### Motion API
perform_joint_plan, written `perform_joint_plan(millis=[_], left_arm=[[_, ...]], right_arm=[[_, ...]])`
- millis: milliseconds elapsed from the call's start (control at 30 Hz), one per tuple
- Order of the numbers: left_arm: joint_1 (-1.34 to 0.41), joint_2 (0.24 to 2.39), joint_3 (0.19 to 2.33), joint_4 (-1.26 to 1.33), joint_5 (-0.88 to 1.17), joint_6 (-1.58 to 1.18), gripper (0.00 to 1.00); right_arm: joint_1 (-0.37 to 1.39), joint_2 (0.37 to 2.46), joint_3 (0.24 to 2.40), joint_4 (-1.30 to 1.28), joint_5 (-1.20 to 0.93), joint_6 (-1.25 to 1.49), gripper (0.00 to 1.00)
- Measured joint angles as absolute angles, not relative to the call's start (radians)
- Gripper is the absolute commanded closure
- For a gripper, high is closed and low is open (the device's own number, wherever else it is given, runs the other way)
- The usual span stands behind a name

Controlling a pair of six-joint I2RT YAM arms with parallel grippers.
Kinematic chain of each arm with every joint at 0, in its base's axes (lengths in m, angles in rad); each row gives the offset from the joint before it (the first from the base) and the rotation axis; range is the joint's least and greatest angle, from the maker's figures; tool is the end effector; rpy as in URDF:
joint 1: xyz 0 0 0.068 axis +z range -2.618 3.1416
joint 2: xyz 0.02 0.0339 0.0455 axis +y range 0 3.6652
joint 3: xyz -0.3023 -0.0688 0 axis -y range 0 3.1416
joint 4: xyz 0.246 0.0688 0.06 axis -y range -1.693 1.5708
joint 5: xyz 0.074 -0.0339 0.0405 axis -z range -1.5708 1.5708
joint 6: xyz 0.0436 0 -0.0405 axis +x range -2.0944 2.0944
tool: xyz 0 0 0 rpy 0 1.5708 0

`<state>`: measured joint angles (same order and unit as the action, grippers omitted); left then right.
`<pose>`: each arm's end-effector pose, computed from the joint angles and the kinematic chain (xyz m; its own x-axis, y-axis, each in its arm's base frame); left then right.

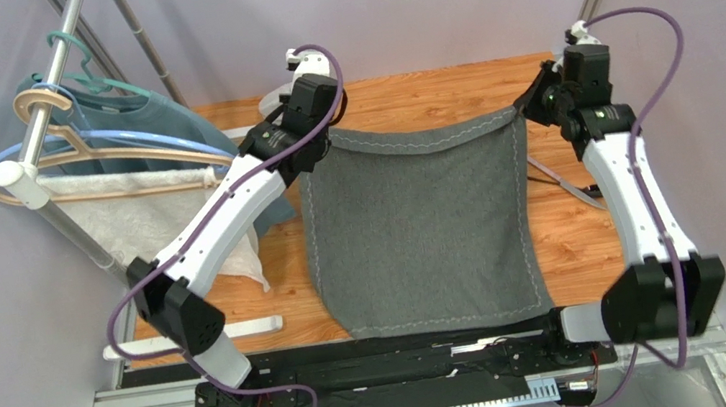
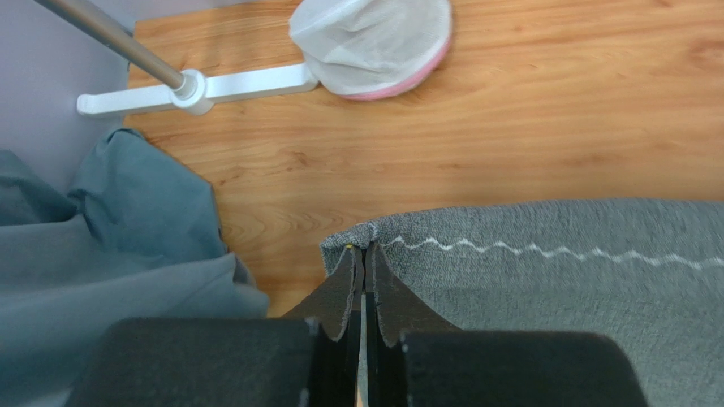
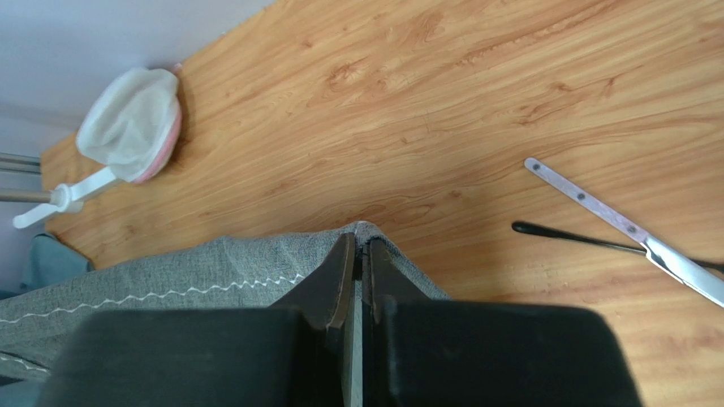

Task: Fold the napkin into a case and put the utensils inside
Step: Fold and flatten the napkin at the center of the board.

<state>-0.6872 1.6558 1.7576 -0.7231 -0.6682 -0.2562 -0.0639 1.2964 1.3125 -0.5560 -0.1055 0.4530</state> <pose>0.3049 -0.2153 0.4364 -0.4628 0.1225 -0.8780 -0.0091 0.9897 0.1428 0.2835 -0.0135 0.4081 -0.4729 0.4664 -0.7476 0.2006 0.8831 0.4241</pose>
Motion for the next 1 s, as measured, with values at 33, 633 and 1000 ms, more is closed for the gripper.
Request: perform_joint_plan(millis=[33, 633, 1000], left_arm=[[-0.672, 1.687, 1.758, -0.704, -0.677, -0.259, 1.0], [-0.535, 1.869, 1.767, -0.503, -0.564, -0.21, 1.0], [-0.536, 1.262, 1.764, -0.509, -0.255, -0.23, 1.0]], right_arm=[[-0.064, 1.356, 1.33, -0.541, -0.111, 0.453, 1.0], [-0.064, 1.753, 1.523, -0.473, -0.228, 0.454, 1.0], [-0.064, 1.044, 1.54, -0.646, -0.214, 0.455, 1.0]])
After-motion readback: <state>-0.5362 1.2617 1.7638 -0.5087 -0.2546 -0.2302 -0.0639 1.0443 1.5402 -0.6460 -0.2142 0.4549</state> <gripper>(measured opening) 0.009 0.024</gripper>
